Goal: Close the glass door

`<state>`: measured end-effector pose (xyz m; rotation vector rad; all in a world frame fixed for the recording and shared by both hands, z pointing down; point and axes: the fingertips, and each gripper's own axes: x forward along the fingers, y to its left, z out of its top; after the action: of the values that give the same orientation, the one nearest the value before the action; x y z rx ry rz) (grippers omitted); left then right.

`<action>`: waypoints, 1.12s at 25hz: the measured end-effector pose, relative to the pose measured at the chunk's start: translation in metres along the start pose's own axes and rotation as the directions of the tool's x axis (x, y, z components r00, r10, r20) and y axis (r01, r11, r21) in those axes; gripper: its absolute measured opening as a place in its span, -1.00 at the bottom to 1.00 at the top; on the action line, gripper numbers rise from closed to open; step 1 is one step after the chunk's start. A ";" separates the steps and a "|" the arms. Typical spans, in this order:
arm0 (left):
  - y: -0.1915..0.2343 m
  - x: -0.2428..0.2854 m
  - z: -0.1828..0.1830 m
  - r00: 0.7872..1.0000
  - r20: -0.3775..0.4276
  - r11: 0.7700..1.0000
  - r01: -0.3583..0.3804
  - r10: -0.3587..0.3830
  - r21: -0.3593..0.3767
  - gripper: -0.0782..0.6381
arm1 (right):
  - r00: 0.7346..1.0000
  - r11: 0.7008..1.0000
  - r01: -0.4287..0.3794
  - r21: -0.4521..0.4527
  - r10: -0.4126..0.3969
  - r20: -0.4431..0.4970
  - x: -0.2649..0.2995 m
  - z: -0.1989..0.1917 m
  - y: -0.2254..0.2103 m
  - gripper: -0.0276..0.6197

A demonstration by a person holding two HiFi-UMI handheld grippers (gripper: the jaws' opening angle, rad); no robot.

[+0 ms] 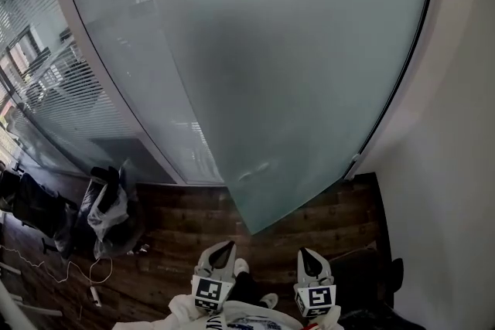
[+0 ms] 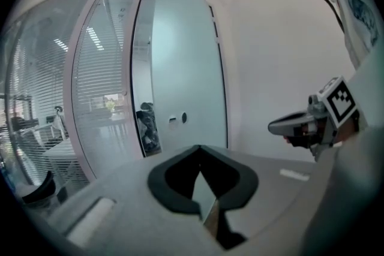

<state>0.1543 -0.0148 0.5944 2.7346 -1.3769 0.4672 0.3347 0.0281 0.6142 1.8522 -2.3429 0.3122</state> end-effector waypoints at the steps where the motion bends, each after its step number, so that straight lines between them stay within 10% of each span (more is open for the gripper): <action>1: 0.003 0.004 0.002 1.000 0.005 1.000 -0.003 0.003 -0.004 -0.78 | 1.000 1.000 -0.004 -0.003 0.004 -0.002 0.005 0.002 -0.001 -0.90; 28: 0.143 0.093 0.017 0.997 0.073 0.999 0.023 -0.021 -0.039 -0.78 | 0.998 0.997 -0.037 -0.066 0.033 -0.059 0.175 0.048 0.040 -0.88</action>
<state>0.0978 -0.1763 0.5914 2.7577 -1.3546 0.3395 0.2557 -0.1400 0.6057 1.7500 -2.3202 0.2835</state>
